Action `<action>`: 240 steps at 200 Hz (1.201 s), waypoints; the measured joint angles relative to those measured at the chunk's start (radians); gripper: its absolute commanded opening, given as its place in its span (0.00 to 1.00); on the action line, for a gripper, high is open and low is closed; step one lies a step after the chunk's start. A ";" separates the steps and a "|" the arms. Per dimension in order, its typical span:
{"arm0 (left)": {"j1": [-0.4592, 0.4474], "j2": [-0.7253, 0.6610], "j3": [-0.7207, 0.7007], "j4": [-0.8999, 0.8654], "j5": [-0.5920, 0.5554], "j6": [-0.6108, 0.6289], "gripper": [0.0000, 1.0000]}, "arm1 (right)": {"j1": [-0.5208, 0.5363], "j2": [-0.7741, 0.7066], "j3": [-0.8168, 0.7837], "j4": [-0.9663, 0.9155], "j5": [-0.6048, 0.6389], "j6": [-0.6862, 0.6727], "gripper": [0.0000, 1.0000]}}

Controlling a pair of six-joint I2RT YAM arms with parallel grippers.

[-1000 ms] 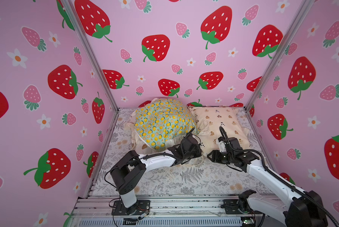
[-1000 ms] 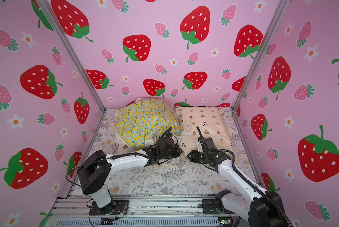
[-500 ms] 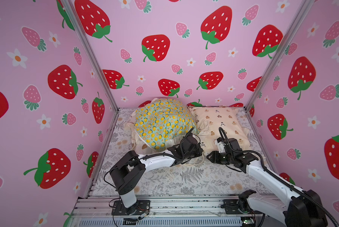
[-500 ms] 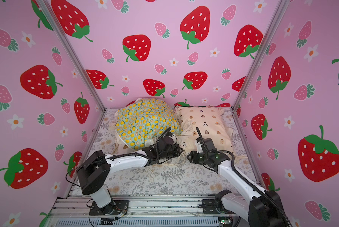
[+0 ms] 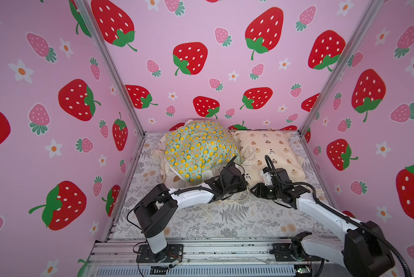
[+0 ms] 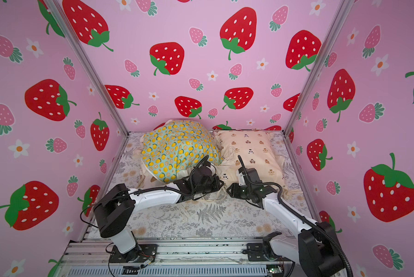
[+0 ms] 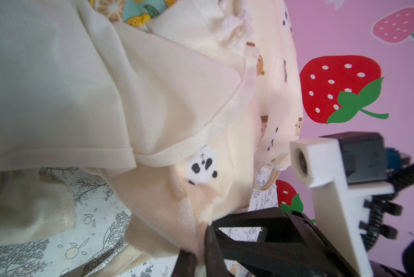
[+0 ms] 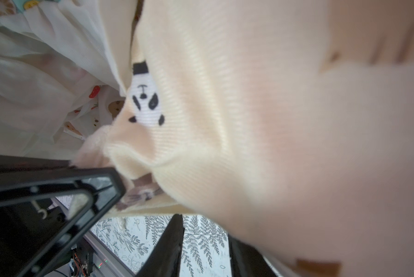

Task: Zip up pillowcases
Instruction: Zip the zipper on the pillowcase.

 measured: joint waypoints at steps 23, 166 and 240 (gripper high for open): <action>0.000 0.000 0.000 0.000 0.002 -0.001 0.00 | 0.000 0.014 -0.001 0.019 0.001 0.007 0.31; 0.000 0.000 0.000 0.000 0.007 0.000 0.00 | 0.000 0.048 0.002 0.088 0.040 -0.009 0.23; 0.000 -0.004 0.000 -0.003 0.007 0.003 0.00 | 0.000 -0.004 -0.021 0.135 0.053 -0.040 0.23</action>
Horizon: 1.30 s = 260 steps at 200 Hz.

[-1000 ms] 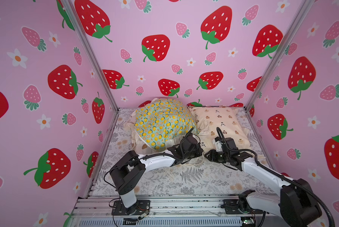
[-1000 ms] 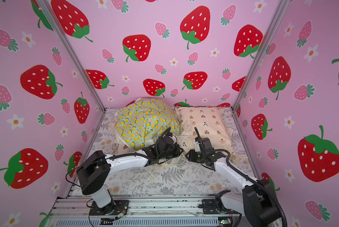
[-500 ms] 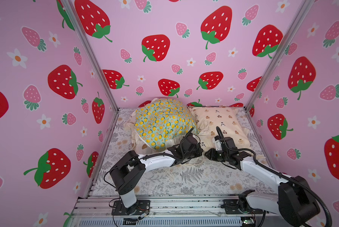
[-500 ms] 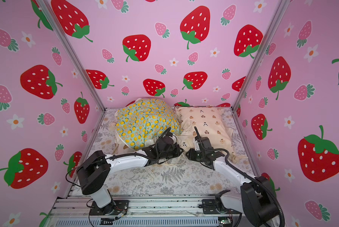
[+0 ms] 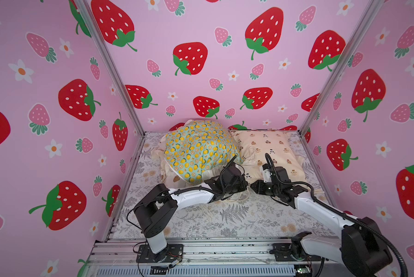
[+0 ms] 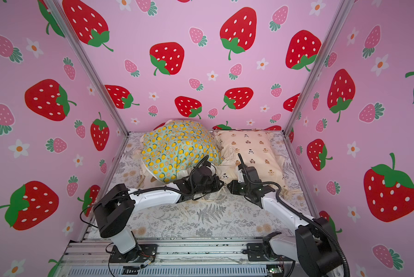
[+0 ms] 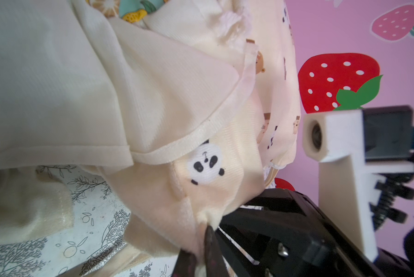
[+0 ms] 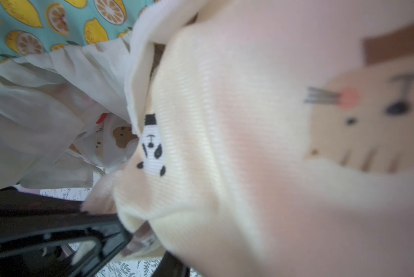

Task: Zip up pillowcases
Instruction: Zip the zipper on the pillowcase.

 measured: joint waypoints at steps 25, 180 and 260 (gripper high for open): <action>0.000 -0.009 0.000 -0.004 0.000 0.000 0.00 | 0.000 -0.037 -0.028 0.005 0.012 -0.015 0.24; 0.002 -0.016 0.000 0.005 0.003 -0.006 0.00 | 0.000 -0.012 -0.073 0.168 0.019 -0.029 0.22; 0.002 -0.016 0.000 0.004 0.004 -0.007 0.00 | 0.000 -0.015 -0.108 0.211 0.034 -0.043 0.10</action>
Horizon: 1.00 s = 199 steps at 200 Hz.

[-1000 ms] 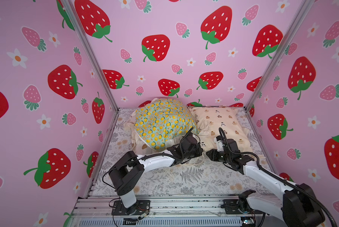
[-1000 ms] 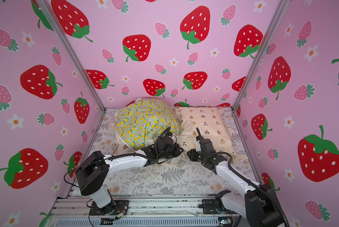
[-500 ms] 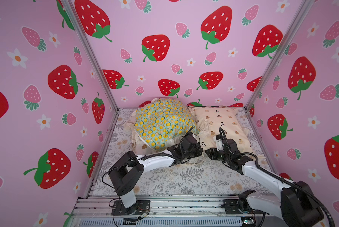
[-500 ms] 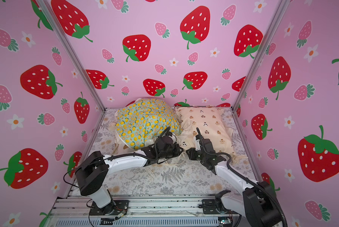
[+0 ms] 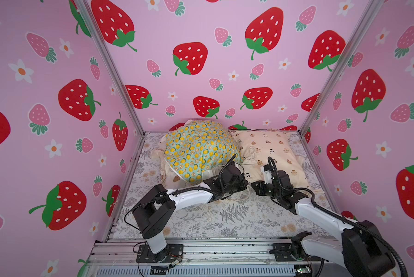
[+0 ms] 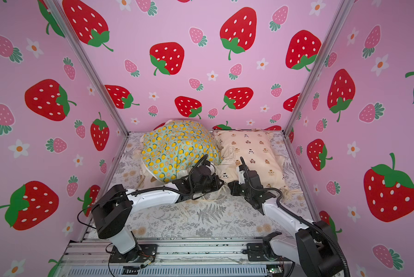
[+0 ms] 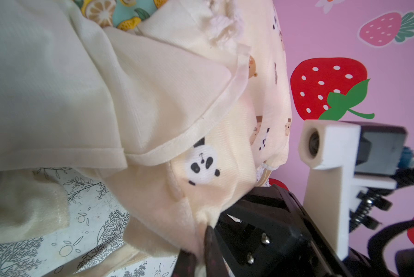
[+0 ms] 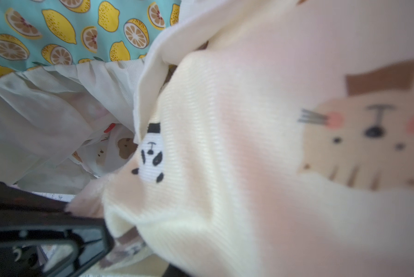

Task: Zip up pillowcases
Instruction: Zip the zipper on the pillowcase.

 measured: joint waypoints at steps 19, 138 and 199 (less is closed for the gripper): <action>0.000 0.000 0.000 0.000 0.000 0.000 0.00 | 0.000 -0.012 -0.011 0.005 0.005 -0.003 0.09; 0.010 -0.047 -0.017 -0.004 -0.012 -0.002 0.00 | 0.000 -0.102 -0.010 -0.101 0.018 -0.032 0.00; 0.026 -0.083 -0.045 -0.005 -0.012 -0.002 0.00 | -0.002 -0.116 0.066 -0.293 0.063 -0.008 0.00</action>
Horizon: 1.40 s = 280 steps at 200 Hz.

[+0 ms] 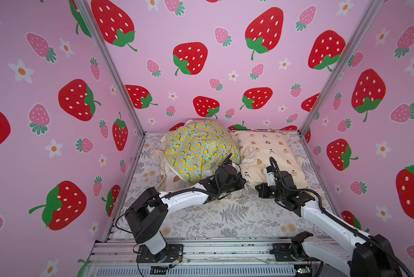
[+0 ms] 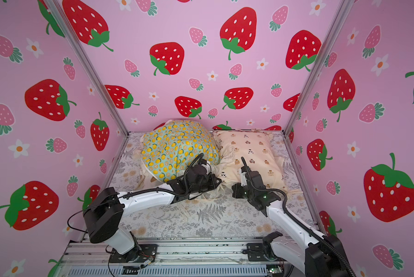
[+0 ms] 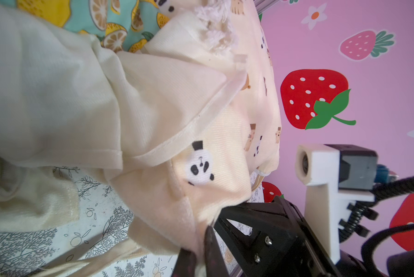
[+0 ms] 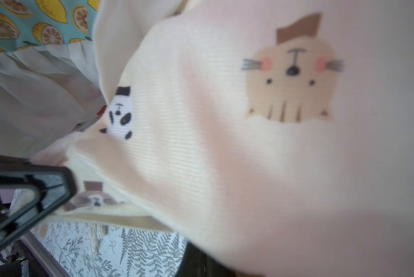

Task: Zip up pillowcases
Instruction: Zip the zipper on the pillowcase.

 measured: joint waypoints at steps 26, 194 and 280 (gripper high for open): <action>0.019 -0.022 -0.004 -0.010 0.000 0.001 0.00 | -0.004 0.000 0.032 -0.093 0.019 0.017 0.00; 0.134 -0.119 -0.099 -0.019 0.001 0.005 0.00 | -0.372 -0.157 0.083 -0.518 0.050 0.054 0.00; 0.150 -0.135 -0.101 -0.021 0.008 0.005 0.00 | -0.707 -0.122 0.135 -0.557 0.027 -0.005 0.00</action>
